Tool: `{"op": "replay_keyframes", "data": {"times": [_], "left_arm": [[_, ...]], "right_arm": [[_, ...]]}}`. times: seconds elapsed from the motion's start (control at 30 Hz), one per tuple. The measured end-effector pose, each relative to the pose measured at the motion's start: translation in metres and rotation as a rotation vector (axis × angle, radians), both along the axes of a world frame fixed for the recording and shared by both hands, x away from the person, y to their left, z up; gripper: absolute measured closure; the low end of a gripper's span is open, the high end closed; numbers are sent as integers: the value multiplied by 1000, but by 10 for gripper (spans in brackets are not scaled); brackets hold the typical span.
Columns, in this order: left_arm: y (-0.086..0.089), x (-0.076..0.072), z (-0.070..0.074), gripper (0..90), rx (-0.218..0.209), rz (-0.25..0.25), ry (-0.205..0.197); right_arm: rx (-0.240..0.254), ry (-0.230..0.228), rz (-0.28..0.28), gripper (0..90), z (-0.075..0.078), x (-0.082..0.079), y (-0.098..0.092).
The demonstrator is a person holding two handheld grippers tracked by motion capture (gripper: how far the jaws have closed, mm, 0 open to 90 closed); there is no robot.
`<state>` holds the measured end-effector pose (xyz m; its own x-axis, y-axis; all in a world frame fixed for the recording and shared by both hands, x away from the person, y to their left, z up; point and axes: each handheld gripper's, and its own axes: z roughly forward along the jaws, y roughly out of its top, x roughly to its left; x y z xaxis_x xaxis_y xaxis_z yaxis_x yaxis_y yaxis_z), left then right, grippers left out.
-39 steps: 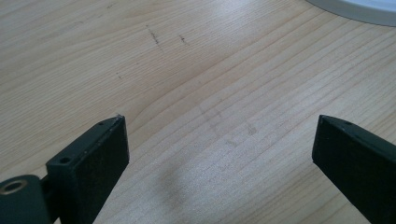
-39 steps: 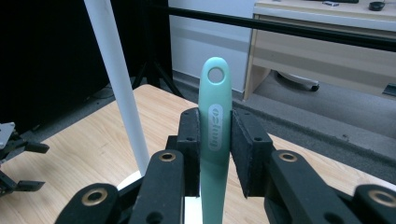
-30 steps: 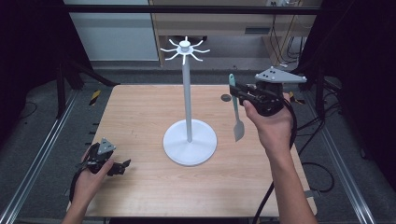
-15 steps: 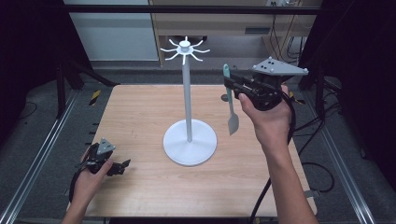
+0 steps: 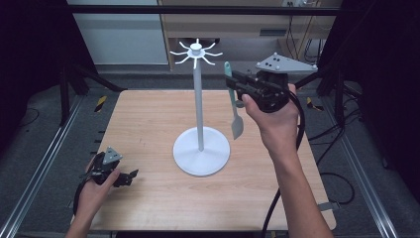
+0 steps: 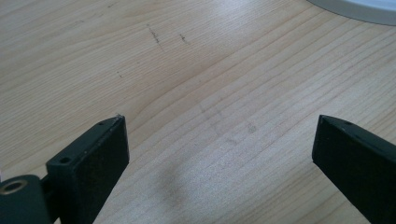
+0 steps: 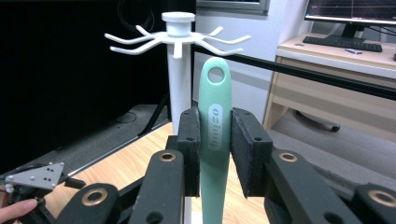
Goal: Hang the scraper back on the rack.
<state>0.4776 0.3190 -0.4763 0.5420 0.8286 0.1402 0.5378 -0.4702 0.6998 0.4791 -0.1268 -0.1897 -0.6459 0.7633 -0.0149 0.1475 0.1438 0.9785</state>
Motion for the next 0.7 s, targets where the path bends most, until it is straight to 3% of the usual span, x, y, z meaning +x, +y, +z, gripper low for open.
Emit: {"op": "replay_keyframes", "data": {"times": [0.7], "left_arm": [[-1,1,-1,36,-5,0,1]], "right_arm": [[-33,5,39,742,5,4,22]]}}
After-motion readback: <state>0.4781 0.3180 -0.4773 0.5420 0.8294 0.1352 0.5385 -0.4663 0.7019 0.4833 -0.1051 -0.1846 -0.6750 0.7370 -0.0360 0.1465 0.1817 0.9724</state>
